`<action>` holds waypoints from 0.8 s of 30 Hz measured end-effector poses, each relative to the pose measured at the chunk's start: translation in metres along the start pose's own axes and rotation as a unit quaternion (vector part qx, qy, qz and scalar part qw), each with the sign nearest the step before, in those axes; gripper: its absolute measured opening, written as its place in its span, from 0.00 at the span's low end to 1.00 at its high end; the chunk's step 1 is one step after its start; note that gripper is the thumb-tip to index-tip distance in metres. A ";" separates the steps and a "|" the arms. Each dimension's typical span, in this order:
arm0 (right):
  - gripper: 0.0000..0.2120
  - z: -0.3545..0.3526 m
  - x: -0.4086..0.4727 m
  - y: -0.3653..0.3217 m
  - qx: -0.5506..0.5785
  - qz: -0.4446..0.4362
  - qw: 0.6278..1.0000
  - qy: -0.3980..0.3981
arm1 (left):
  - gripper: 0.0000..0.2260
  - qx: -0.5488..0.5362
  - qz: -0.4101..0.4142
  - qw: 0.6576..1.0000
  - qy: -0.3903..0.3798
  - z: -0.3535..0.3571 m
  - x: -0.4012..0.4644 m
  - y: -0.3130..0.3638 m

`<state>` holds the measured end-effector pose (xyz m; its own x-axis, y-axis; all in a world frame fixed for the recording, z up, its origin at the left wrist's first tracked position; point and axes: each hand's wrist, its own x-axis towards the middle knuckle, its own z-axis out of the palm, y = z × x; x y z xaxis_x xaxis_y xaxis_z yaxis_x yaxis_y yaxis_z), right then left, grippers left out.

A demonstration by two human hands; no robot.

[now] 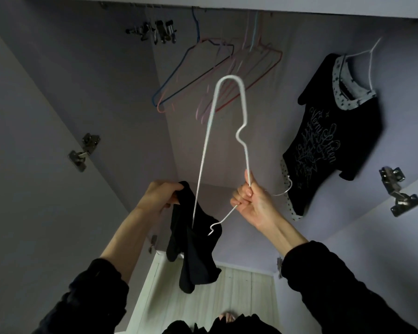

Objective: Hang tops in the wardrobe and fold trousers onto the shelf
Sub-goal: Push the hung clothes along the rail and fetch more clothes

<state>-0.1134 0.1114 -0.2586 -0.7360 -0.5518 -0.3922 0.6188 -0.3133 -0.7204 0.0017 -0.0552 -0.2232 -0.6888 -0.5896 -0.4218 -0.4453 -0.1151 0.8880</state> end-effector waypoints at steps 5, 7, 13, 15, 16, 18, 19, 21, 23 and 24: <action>0.22 -0.008 0.002 0.009 -0.243 -0.087 0.965 0.048 | 0.10 -0.042 0.020 0.999 0.015 -0.011 0.001 0.002; 0.24 -0.013 0.002 0.007 -0.343 -0.128 0.928 0.074 | 0.06 -0.108 0.004 0.993 0.051 -0.023 0.007 0.001; 0.26 -0.013 0.006 -0.019 -0.454 -0.169 0.873 0.062 | 0.06 -0.168 -0.029 0.982 0.086 -0.056 0.018 -0.013; 0.27 -0.007 0.009 -0.022 -0.489 -0.167 0.855 0.046 | 0.11 -0.158 -0.019 0.982 0.098 -0.058 0.019 -0.012; 0.27 -0.005 0.011 -0.022 -0.502 -0.170 0.847 0.043 | 0.12 -0.151 -0.012 0.983 0.099 -0.058 0.019 -0.010; 0.27 -0.003 0.016 -0.022 -0.518 -0.177 0.835 0.048 | 0.13 -0.124 0.005 0.985 0.116 -0.060 0.021 -0.007; 0.28 -0.002 0.019 -0.023 -0.523 -0.181 0.831 0.053 | 0.13 -0.093 0.009 0.987 0.128 -0.060 0.021 -0.006; 0.28 0.001 0.025 -0.026 -0.536 -0.188 0.821 0.061 | 0.13 -0.034 0.025 0.988 0.148 -0.060 0.021 -0.007; 0.28 0.003 0.032 -0.029 -0.558 -0.193 0.804 0.067 | 0.14 0.004 0.035 0.986 0.160 -0.060 0.022 -0.011; 0.28 0.003 0.035 -0.030 -0.571 -0.196 0.794 0.069 | 0.14 0.019 0.036 0.985 0.165 -0.060 0.022 -0.013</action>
<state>-0.1569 0.0990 -0.2485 -0.8823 -0.4705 -0.0128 -0.2596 0.5092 -0.8206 0.0266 -0.1145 -0.2329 -0.4985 -0.8240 -0.2692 -0.4266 -0.0372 0.9037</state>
